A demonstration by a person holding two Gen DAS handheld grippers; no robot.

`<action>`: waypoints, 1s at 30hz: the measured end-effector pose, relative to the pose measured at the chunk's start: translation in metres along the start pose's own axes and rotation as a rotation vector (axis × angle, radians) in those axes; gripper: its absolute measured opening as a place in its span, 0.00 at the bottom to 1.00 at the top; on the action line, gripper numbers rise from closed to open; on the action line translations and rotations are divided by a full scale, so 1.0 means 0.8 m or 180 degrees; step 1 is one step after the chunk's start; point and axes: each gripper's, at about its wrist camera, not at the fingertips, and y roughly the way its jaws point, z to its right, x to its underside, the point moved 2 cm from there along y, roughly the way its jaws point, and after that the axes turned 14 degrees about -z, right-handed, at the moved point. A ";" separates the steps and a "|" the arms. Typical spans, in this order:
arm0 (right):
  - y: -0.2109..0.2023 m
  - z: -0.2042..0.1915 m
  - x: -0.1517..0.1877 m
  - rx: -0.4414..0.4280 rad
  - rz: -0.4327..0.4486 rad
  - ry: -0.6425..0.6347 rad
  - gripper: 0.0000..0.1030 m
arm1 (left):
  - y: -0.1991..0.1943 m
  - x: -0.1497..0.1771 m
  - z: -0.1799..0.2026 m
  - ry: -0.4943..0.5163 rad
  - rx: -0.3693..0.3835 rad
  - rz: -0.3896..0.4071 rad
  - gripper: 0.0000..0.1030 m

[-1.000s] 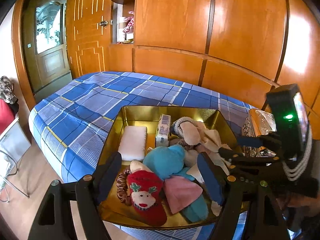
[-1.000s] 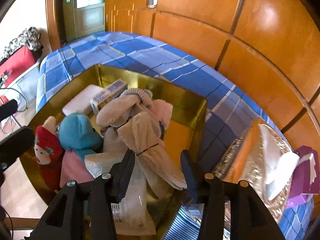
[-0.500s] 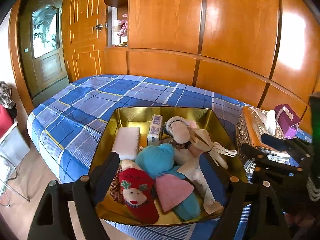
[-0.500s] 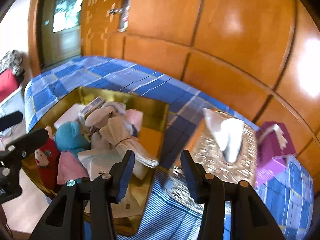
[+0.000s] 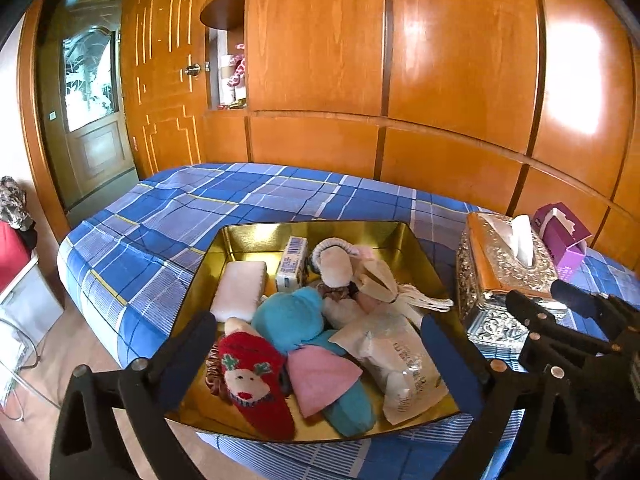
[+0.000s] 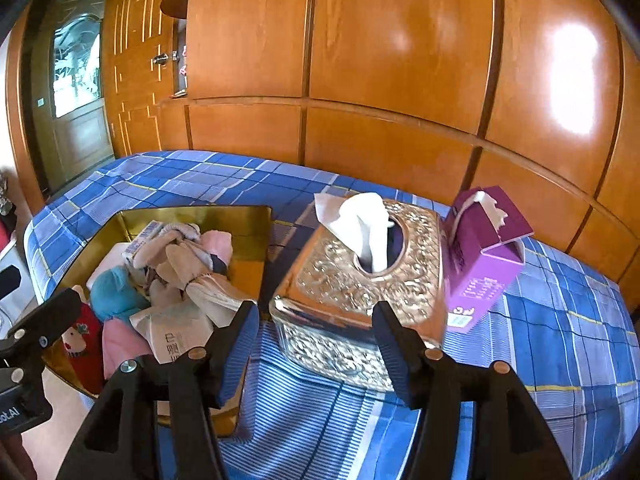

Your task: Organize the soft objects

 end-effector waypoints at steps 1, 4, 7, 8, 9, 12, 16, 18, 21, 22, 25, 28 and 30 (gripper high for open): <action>0.000 0.001 0.002 0.0007 -0.0002 0.0008 0.58 | -0.001 0.001 0.002 0.0008 -0.0004 0.0002 1.00; 0.001 0.003 0.004 0.0029 -0.0016 0.0040 0.58 | -0.002 0.003 0.006 0.0023 -0.0011 -0.0002 1.00; 0.000 0.007 0.006 0.0039 -0.0006 0.0080 0.58 | -0.004 0.005 0.007 -0.0003 -0.0008 0.0005 1.00; -0.001 0.008 0.007 0.0042 -0.0002 0.0090 0.58 | -0.004 0.005 0.007 -0.0004 -0.0020 0.0007 1.00; -0.002 0.009 0.007 0.0044 0.0001 0.0096 0.58 | -0.004 0.005 0.007 -0.0004 -0.0030 0.0007 1.00; -0.002 0.010 0.007 0.0038 0.0007 0.0110 0.58 | -0.003 0.005 0.008 -0.0006 -0.0070 -0.0009 1.00; -0.003 0.008 0.007 0.0029 0.0012 0.0095 0.58 | -0.003 0.005 0.007 -0.0014 -0.0076 -0.0003 1.00; -0.003 0.007 0.006 0.0015 0.0009 0.0092 0.58 | -0.003 0.004 0.005 -0.0034 -0.0067 0.0000 1.00; -0.003 0.006 0.006 0.0011 0.0010 0.0086 0.58 | -0.003 0.004 0.004 -0.0051 -0.0073 0.0001 1.00; -0.003 0.006 0.006 0.0007 0.0006 0.0091 0.58 | -0.003 0.003 0.004 -0.0051 -0.0078 0.0000 1.00; -0.003 0.006 0.006 0.0007 0.0004 0.0097 0.58 | -0.002 0.004 0.004 -0.0049 -0.0085 -0.0006 1.00; -0.003 0.006 0.006 0.0000 0.0005 0.0095 0.58 | -0.002 0.003 0.003 -0.0048 -0.0092 -0.0003 1.00; -0.003 0.006 0.006 0.0003 0.0013 0.0088 0.58 | -0.001 0.003 0.003 -0.0053 -0.0089 -0.0003 1.00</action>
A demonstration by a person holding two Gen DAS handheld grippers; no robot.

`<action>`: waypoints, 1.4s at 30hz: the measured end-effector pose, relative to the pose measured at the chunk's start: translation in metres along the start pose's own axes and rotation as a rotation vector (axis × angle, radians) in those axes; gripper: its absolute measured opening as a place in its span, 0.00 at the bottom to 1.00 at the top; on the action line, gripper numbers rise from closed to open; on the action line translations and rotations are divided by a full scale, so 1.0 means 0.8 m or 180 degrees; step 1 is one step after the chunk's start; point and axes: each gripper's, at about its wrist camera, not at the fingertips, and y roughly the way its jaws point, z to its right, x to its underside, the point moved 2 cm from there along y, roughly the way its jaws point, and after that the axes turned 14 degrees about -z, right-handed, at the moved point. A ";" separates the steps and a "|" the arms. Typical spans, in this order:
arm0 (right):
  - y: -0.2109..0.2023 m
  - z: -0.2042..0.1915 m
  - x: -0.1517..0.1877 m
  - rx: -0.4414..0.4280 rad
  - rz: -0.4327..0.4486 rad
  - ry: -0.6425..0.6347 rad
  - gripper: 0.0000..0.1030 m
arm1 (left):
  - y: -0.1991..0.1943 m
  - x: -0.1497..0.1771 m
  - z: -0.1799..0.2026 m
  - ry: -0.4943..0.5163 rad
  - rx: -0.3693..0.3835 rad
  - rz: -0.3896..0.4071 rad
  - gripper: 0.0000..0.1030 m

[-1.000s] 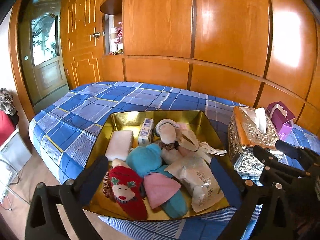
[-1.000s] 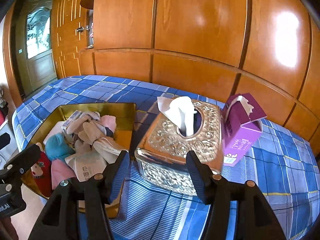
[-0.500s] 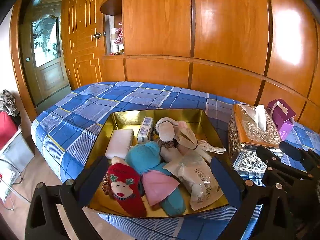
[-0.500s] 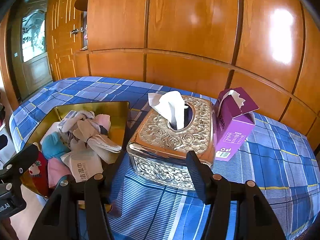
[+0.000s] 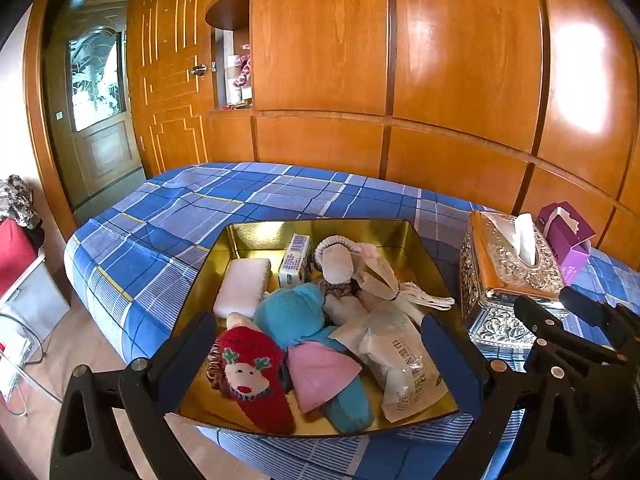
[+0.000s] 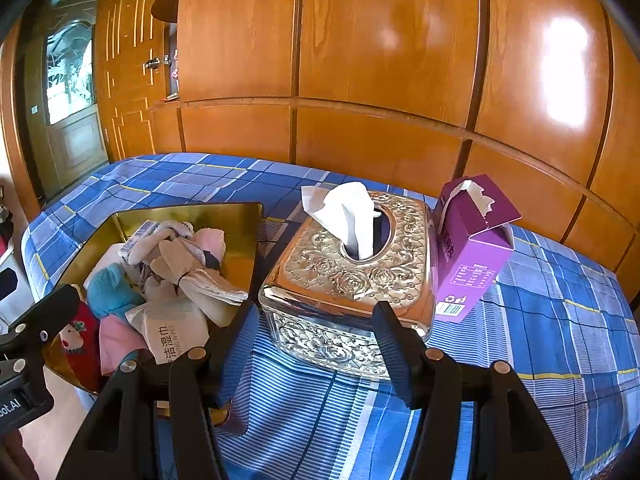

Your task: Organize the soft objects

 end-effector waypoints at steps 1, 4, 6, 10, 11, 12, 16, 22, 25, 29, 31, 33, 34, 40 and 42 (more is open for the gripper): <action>0.000 0.000 0.000 -0.0003 0.0003 -0.0002 0.58 | 0.000 0.000 0.000 0.0003 -0.0003 0.0001 1.00; 0.000 -0.001 0.000 -0.0008 -0.0002 -0.0013 0.58 | 0.000 0.001 -0.001 -0.0010 -0.0002 -0.0008 1.00; 0.000 -0.001 0.000 -0.0009 -0.0001 -0.0013 0.58 | 0.000 0.001 -0.002 -0.0016 -0.0002 -0.0012 1.00; 0.000 -0.001 0.000 -0.0012 -0.0004 -0.0006 0.58 | 0.000 0.001 -0.002 -0.0022 -0.0003 -0.0013 1.00; 0.000 -0.001 0.000 -0.0014 -0.0003 -0.0008 0.58 | 0.000 0.001 -0.002 -0.0022 -0.0001 -0.0012 1.00; 0.000 -0.001 0.000 -0.0014 -0.0001 -0.0010 0.58 | 0.000 0.001 -0.002 -0.0021 0.0002 -0.0014 1.00; 0.000 -0.001 -0.001 -0.0011 -0.0002 -0.0014 0.58 | 0.000 0.000 -0.002 -0.0022 0.0006 -0.0021 1.00; 0.001 -0.001 -0.001 -0.0002 0.0000 -0.0013 0.58 | 0.000 0.001 -0.002 -0.0038 0.0007 -0.0024 1.00; 0.001 -0.001 -0.002 -0.0005 -0.0002 0.0004 0.58 | 0.001 0.001 -0.001 -0.0036 0.0002 -0.0034 1.00; 0.000 0.000 -0.001 -0.0008 0.0009 0.0005 0.58 | 0.002 0.001 -0.002 -0.0047 0.0011 -0.0043 1.00; 0.001 -0.001 -0.001 -0.0015 0.0006 -0.0001 0.58 | 0.002 0.001 -0.002 -0.0047 0.0005 -0.0043 1.00; 0.001 -0.001 -0.001 -0.0017 0.0006 -0.0005 0.58 | 0.002 0.001 -0.002 -0.0039 -0.0006 -0.0037 1.00; 0.002 -0.002 -0.001 -0.0017 0.0004 -0.0005 0.58 | 0.002 0.001 -0.002 -0.0038 -0.0007 -0.0037 1.00; 0.003 -0.001 -0.001 -0.0017 0.0000 0.0006 0.58 | 0.004 0.001 -0.003 -0.0042 0.0002 -0.0061 1.00; 0.004 -0.001 -0.001 -0.0018 -0.0006 0.0005 0.58 | 0.005 0.002 -0.002 -0.0041 -0.0009 -0.0071 1.00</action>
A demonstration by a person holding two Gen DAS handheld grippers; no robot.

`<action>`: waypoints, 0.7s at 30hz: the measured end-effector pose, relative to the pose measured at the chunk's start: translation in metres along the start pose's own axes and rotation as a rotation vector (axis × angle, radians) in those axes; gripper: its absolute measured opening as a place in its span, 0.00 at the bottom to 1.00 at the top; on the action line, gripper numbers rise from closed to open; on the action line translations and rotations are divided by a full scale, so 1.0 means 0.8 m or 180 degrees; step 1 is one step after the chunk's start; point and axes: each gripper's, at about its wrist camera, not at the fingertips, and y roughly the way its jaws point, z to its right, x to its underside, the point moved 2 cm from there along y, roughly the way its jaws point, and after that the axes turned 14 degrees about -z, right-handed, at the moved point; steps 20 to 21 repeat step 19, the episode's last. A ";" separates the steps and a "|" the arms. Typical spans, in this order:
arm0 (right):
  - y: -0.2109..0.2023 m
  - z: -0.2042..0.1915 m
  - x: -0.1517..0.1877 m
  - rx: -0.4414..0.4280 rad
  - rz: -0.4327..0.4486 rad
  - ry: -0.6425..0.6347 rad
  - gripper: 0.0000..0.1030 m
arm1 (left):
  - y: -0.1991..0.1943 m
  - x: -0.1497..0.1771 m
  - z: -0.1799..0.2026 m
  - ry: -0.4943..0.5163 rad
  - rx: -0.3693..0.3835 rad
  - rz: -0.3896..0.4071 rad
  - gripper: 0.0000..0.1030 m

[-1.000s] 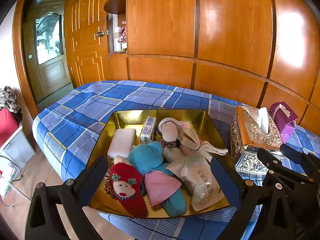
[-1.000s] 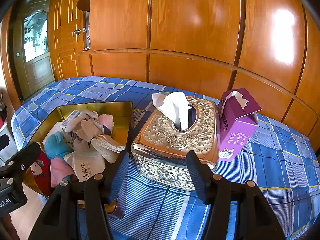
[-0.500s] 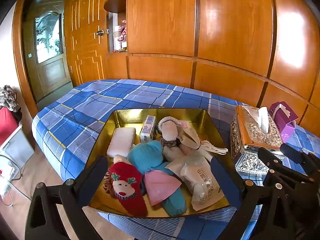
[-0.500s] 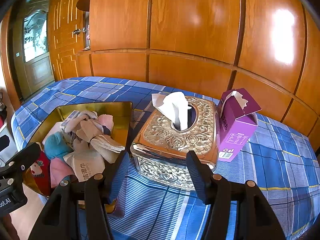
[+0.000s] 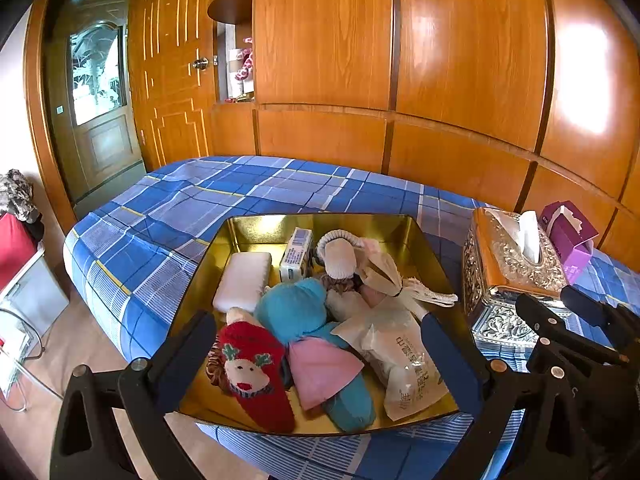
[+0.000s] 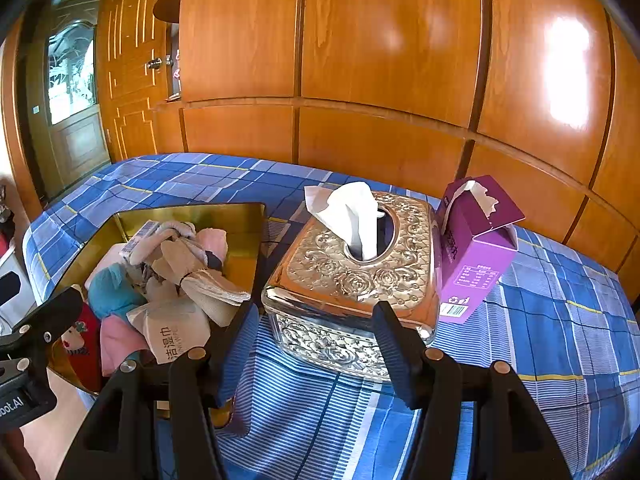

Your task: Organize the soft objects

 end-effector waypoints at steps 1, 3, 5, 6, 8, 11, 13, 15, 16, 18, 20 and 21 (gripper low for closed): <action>0.001 0.000 0.000 -0.0003 -0.0003 -0.0002 0.58 | 0.001 0.000 0.000 0.0000 -0.0007 -0.0004 1.00; 0.002 0.000 0.001 -0.0004 -0.0009 -0.0001 0.58 | 0.002 0.000 0.001 0.0008 -0.0023 -0.0015 1.00; 0.003 0.000 0.001 -0.0006 -0.0013 -0.0005 0.58 | 0.004 0.000 0.000 0.0007 -0.0037 -0.0032 1.00; 0.003 0.000 0.001 -0.0005 -0.0014 -0.0005 0.58 | 0.005 0.000 0.000 0.0002 -0.0034 -0.0034 1.00; 0.004 0.000 0.001 -0.0009 -0.0020 -0.0007 0.58 | 0.006 0.001 -0.001 0.0003 -0.0028 -0.0036 1.00; 0.004 0.000 0.002 -0.0002 -0.0018 -0.0014 0.58 | 0.005 0.002 0.001 0.0060 0.0037 0.0013 0.99; 0.003 0.001 0.002 -0.0001 -0.0005 -0.0007 0.58 | 0.002 0.003 0.005 0.0118 0.0045 0.0068 0.96; -0.001 0.005 0.002 -0.0004 0.0029 0.0018 0.58 | 0.001 0.003 0.006 0.0150 0.0059 0.0101 0.96; -0.003 0.007 0.001 -0.0004 0.0043 0.0032 0.58 | 0.000 0.002 0.006 0.0146 0.0048 0.0102 0.96; -0.013 0.019 0.001 -0.0027 0.0118 0.0113 0.58 | 0.001 0.000 0.005 0.0132 0.0096 0.0074 0.96; -0.020 0.026 0.001 -0.0029 0.0166 0.0156 0.58 | 0.001 -0.001 0.003 0.0095 0.0098 0.0059 0.98; -0.020 0.026 0.001 -0.0029 0.0166 0.0156 0.58 | 0.001 -0.001 0.003 0.0095 0.0098 0.0059 0.98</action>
